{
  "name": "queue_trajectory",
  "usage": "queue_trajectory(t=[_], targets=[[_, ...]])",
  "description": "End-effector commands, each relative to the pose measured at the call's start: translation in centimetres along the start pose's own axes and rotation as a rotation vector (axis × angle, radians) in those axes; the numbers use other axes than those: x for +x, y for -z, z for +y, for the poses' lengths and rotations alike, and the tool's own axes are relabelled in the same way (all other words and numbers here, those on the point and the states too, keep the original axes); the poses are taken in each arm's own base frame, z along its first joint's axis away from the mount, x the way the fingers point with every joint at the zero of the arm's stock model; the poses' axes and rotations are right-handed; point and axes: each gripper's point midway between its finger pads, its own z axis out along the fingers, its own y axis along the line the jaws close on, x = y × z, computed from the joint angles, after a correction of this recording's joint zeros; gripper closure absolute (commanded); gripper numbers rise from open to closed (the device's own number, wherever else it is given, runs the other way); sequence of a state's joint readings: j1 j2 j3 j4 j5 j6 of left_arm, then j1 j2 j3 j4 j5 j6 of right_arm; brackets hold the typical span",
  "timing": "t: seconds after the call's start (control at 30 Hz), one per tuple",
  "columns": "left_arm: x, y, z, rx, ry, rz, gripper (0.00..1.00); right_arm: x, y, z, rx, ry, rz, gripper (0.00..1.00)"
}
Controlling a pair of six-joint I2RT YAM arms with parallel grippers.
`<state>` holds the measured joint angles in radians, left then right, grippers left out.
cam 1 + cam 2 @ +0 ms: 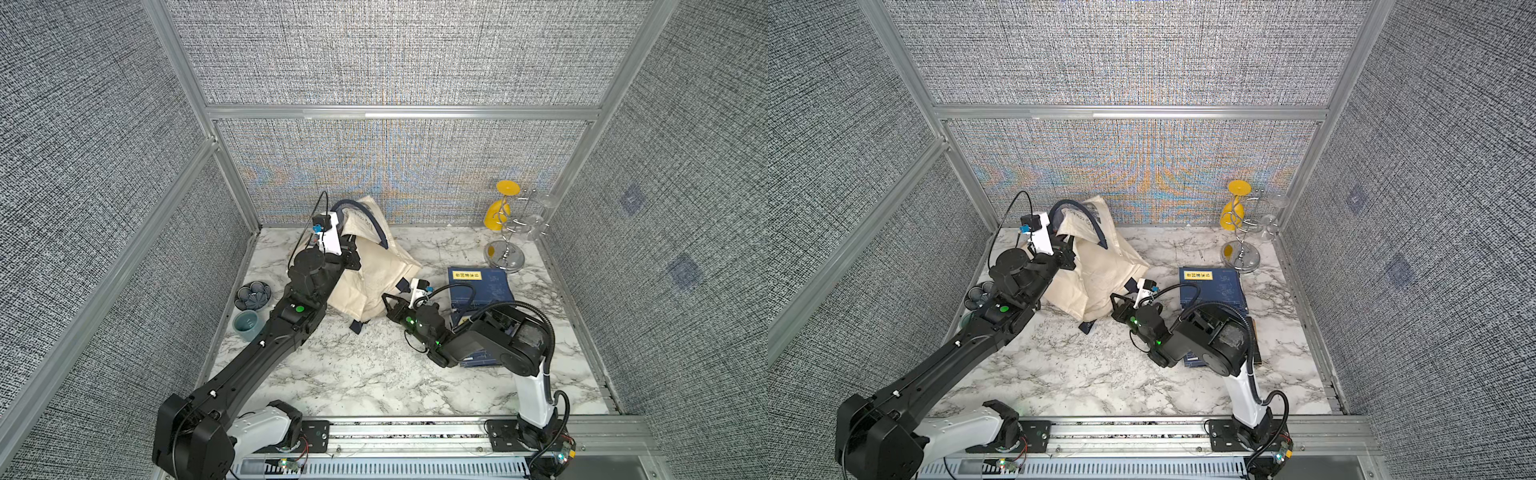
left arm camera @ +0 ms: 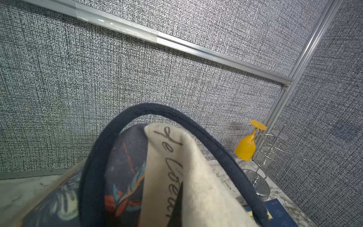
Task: Take out the books from the canvas bag
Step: Adjust the canvas bag at the center of the board.
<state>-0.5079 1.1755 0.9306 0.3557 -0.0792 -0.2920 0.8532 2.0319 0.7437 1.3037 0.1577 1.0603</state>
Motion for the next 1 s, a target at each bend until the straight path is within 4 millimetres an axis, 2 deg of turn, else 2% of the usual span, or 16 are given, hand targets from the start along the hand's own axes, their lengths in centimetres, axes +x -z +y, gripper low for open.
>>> queue_trajectory(t=[0.0,0.23,0.27,0.3,0.33,0.4,0.6,0.7,0.87,0.97], targets=[[-0.5,-0.4,0.0,-0.010,0.005,0.000,1.00,-0.6,0.3,0.4,-0.005,0.026,-0.016,1.00],[0.1,-0.7,0.7,-0.047,-0.001,0.025,1.00,-1.3,0.9,0.9,0.010,0.054,0.003,1.00],[0.2,-0.8,0.8,-0.052,-0.002,0.027,0.95,-1.3,0.9,1.1,0.011,0.056,0.010,1.00],[0.3,-0.8,0.9,-0.058,0.001,0.030,0.81,-1.3,0.9,1.1,0.009,0.064,0.015,1.00],[0.2,-0.8,1.0,-0.063,0.004,0.030,0.75,-1.3,0.9,1.3,0.005,0.069,0.018,1.00],[0.2,-0.8,0.9,-0.062,0.002,0.030,0.73,-1.4,0.9,1.5,0.005,0.072,0.024,1.00],[-0.2,-0.6,1.1,-0.073,-0.010,0.021,0.48,-1.8,0.8,1.5,0.007,0.063,0.037,1.00],[-1.0,-0.1,1.2,-0.080,-0.024,-0.005,0.36,-2.2,0.9,1.8,0.004,0.070,0.042,1.00],[-2.5,0.9,1.5,-0.104,-0.037,-0.059,0.27,-2.5,0.8,2.6,0.007,0.090,0.064,1.00],[-3.8,1.5,1.6,-0.131,-0.036,-0.069,0.25,-2.6,0.5,3.2,-0.005,0.090,0.093,1.00]])
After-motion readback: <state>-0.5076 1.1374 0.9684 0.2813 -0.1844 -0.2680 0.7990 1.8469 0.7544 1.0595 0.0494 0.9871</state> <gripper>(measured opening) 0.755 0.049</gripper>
